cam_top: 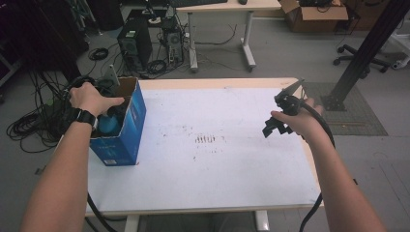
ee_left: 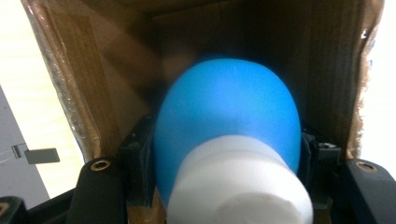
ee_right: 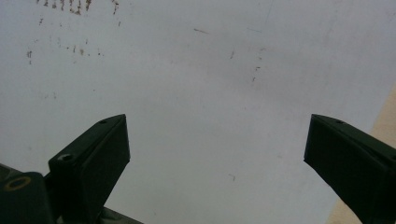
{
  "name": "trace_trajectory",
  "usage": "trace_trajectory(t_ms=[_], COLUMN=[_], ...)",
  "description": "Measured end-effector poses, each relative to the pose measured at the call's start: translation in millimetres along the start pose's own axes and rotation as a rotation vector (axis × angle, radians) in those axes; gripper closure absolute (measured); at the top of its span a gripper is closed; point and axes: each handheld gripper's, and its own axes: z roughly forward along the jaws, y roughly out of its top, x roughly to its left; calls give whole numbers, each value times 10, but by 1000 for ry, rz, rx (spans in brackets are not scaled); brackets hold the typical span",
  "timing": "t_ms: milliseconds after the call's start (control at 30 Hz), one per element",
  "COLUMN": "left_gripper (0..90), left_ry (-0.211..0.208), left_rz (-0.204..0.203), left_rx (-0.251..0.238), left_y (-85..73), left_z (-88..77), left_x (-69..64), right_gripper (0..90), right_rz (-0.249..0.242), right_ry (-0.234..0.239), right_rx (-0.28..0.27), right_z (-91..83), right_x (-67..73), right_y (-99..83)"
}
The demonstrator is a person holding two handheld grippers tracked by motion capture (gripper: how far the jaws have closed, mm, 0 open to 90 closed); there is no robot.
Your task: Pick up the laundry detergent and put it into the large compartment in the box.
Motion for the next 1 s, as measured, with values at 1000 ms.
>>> trace_trajectory(t_ms=[1000], left_gripper=[239], left_ry=[-23], left_rz=[26], left_rx=[-75], left_y=[-72], left_z=[-586], left_x=[-140], right_gripper=[73], right_rz=[6], right_ry=[0], right_rx=[-14], right_z=[-92], right_x=[31], right_y=[-86])
